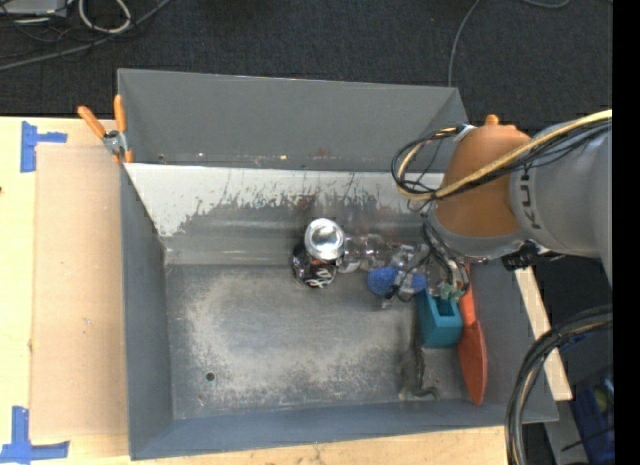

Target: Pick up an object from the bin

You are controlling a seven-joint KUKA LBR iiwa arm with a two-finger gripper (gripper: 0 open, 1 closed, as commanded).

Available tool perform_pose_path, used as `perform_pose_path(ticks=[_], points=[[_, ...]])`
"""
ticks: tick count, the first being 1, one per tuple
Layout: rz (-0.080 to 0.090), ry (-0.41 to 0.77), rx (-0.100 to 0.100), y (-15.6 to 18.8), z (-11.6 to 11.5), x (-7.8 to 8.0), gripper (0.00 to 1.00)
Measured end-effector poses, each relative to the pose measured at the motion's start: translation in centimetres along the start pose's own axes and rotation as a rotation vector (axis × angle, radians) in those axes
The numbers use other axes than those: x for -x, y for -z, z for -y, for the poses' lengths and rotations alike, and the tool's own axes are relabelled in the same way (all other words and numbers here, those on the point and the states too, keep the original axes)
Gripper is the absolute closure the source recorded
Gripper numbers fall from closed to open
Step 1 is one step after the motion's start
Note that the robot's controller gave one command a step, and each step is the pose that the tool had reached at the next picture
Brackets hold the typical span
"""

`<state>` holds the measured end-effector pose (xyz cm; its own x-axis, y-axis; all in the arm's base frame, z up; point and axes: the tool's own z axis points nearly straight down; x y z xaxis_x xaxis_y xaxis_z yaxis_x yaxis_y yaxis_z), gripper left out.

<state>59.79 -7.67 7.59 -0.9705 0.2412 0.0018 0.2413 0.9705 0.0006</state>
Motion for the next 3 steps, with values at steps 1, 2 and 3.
perform_pose_path(ticks=[1, 2, 3], points=[[-0.005, 0.001, 0.0, 2.5, 0.0, -0.2, 1.0], [-0.01, 0.001, 0.0, 5.8, 0.0, -0.3, 1.0], [-0.003, 0.002, 0.001, 9.3, 0.0, -0.1, 1.0]])
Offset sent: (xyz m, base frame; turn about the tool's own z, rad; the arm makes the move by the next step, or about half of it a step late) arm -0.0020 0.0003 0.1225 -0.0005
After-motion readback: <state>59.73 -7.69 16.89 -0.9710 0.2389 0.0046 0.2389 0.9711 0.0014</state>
